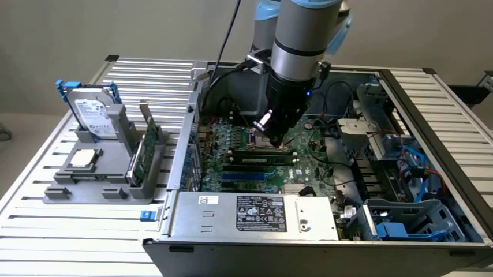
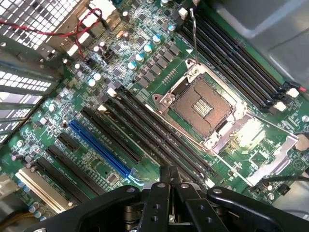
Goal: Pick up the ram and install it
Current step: 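Press down the ram until it locks into place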
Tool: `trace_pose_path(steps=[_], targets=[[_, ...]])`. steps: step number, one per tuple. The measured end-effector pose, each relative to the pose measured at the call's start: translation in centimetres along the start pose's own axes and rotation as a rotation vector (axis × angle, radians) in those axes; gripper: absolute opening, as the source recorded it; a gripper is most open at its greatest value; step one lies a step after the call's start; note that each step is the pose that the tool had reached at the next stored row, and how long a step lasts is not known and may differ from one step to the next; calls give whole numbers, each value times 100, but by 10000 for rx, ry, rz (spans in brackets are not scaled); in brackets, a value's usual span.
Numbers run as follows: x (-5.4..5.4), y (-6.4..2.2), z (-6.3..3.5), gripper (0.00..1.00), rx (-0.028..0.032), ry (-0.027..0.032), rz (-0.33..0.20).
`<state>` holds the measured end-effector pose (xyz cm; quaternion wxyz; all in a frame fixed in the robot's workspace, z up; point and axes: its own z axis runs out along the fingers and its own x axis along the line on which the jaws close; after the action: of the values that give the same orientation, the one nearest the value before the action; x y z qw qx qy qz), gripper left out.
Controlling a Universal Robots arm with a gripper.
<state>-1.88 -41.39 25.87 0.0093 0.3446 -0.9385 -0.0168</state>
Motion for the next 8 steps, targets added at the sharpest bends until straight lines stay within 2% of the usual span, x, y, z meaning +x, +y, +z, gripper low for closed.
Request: trace_pose_path(steps=[8], targets=[[0,0,2,11,54,10,1092]])
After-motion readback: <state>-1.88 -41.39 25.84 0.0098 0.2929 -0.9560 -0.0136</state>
